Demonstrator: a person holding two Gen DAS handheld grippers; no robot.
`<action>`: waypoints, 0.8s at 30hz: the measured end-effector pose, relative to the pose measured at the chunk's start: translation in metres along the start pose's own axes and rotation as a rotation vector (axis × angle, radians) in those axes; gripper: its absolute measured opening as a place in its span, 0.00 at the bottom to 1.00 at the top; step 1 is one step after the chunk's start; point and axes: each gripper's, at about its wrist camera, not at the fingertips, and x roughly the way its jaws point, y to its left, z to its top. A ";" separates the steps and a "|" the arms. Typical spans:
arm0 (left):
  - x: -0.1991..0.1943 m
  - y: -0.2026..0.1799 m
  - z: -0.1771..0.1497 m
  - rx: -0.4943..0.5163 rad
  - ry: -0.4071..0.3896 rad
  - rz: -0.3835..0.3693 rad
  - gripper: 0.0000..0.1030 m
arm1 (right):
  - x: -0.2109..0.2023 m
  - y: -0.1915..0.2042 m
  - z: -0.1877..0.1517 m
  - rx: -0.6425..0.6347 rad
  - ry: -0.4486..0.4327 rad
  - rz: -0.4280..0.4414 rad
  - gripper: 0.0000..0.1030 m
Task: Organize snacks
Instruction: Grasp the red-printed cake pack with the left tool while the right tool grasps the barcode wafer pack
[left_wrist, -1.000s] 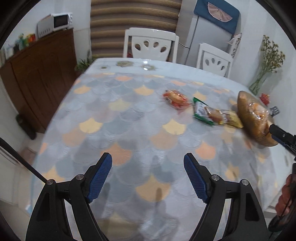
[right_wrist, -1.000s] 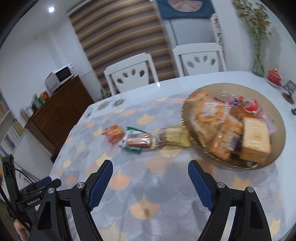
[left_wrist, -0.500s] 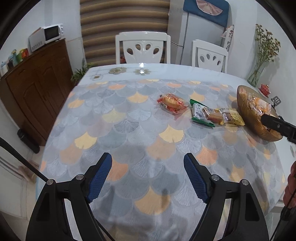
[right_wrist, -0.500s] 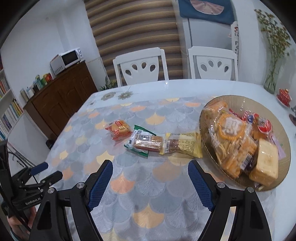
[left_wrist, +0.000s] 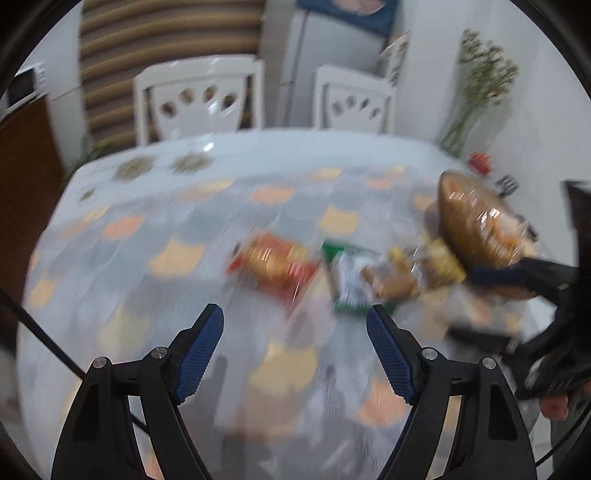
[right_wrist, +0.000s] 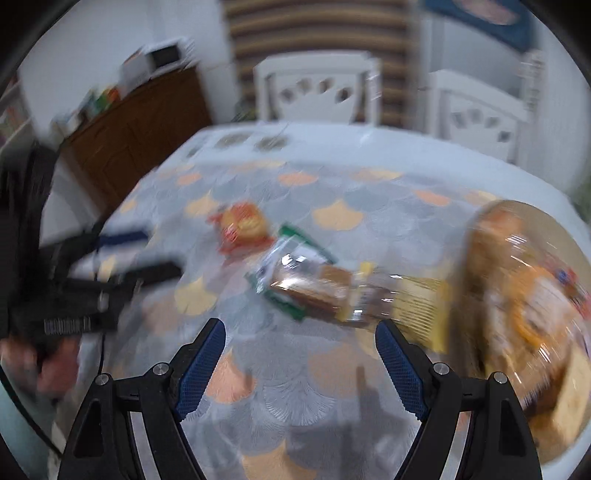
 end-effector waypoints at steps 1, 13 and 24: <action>0.008 0.005 0.006 0.001 0.000 -0.015 0.77 | 0.006 0.001 0.004 -0.038 0.016 0.010 0.79; 0.081 0.022 0.029 0.030 0.124 -0.012 0.78 | 0.069 -0.007 0.036 -0.193 0.148 -0.008 0.64; 0.099 0.024 0.034 0.020 0.133 -0.024 0.66 | 0.084 -0.006 0.043 -0.170 0.149 0.058 0.47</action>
